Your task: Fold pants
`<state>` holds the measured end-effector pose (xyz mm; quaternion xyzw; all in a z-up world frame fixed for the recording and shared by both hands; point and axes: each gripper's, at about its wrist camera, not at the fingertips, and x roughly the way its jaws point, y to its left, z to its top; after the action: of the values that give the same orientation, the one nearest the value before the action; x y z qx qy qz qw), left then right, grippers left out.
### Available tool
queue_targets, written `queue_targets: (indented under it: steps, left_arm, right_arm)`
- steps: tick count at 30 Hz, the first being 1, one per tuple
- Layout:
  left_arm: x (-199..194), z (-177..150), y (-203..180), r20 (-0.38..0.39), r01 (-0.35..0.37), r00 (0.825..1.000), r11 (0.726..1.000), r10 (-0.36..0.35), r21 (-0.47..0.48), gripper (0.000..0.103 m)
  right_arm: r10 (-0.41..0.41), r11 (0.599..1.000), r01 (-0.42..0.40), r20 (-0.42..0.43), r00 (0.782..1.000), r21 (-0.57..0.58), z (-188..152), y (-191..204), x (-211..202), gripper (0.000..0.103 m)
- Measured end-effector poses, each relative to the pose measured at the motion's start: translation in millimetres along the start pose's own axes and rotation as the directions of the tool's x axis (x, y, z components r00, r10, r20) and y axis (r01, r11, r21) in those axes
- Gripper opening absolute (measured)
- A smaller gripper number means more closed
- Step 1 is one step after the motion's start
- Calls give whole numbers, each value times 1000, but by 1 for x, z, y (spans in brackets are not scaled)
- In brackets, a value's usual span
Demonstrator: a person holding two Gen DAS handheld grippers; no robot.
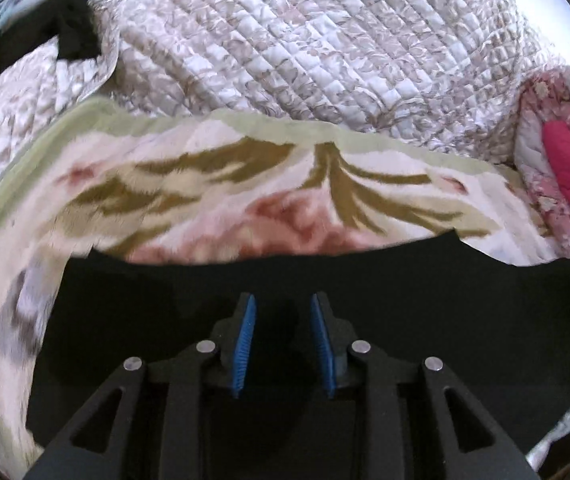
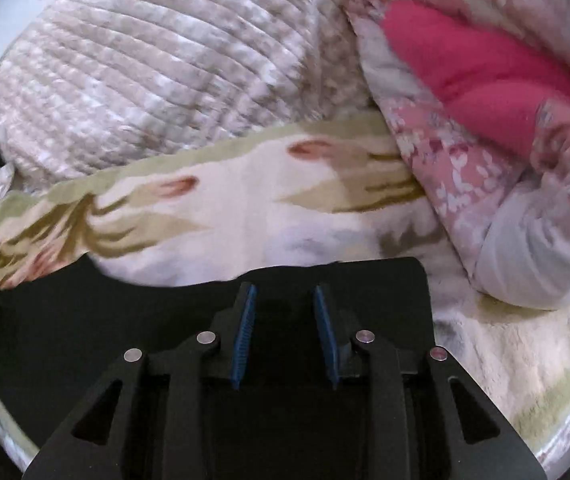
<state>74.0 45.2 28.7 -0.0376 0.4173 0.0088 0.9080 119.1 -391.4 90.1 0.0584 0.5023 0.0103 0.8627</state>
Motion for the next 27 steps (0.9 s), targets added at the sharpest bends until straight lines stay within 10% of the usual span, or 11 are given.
queue_targets:
  steps: [11, 27]
  left_arm:
    - [21, -2, 7, -10, -55, 998, 998, 54, -31, 41]
    - [-19, -24, -28, 33, -10, 999, 998, 8, 57, 41]
  right_arm:
    - [-34, 998, 38, 80, 996, -51, -3, 14, -11, 31]
    - [172, 955, -156, 42, 984, -252, -74, 98, -44, 43]
